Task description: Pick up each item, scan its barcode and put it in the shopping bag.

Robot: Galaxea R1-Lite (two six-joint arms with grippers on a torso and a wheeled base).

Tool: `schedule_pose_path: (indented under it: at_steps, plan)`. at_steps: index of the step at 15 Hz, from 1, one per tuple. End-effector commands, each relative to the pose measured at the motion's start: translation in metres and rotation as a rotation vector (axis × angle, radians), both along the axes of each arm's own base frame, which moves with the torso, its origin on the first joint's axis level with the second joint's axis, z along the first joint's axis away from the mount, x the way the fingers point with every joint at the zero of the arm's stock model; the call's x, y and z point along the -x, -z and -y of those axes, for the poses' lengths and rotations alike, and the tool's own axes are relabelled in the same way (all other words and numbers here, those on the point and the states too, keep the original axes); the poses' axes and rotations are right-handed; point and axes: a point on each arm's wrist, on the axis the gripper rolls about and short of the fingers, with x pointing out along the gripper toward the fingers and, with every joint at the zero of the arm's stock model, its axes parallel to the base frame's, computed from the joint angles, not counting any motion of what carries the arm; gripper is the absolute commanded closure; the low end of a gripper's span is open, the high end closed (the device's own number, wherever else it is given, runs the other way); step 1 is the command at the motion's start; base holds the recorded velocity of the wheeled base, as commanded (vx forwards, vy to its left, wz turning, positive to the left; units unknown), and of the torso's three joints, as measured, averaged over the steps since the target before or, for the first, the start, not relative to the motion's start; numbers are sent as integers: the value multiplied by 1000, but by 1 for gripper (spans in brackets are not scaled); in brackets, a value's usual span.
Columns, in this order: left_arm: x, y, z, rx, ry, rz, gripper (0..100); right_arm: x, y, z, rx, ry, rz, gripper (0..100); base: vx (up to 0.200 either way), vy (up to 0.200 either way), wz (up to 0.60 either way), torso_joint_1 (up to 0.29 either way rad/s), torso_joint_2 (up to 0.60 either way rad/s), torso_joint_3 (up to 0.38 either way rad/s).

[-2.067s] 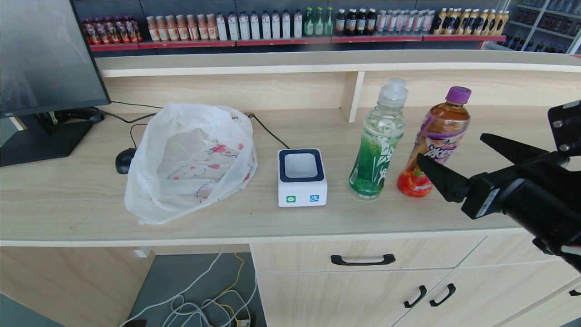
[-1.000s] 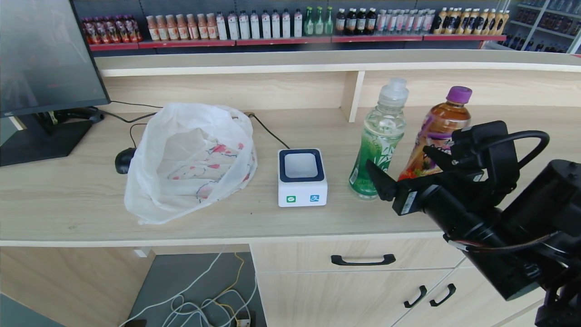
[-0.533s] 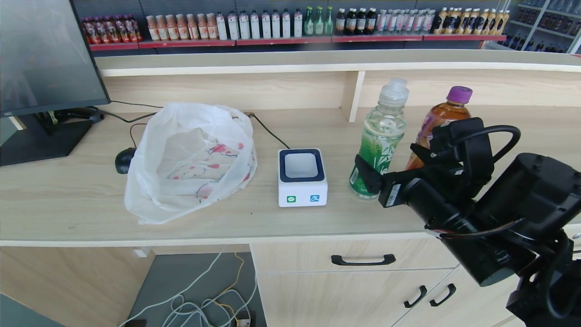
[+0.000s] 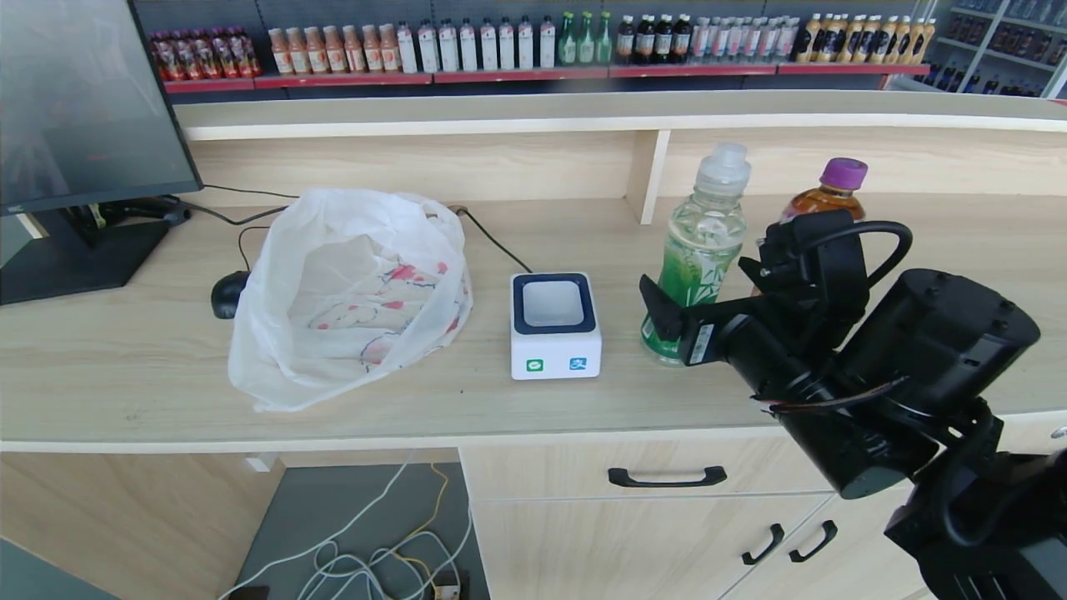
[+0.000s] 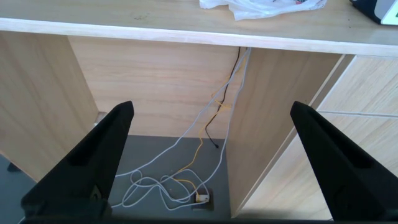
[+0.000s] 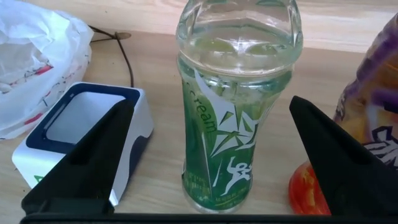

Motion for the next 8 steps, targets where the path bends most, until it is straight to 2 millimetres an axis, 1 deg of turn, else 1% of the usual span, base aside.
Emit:
schedule_pose_path:
  at_steps: [1,6,8]
  plan:
    - [0,0,0,0,1,1,0,-7,3,0,4,14,-6,0,0,0,0,0,0,0]
    - [0,0,0,0,1,1,0,-17,7,5,3,45,-4,0,0,0,0,0,0,0]
    - [0,0,0,0,0,1,0,-23,4,5,-7,57,12,0,0,0,0,0,0,0]
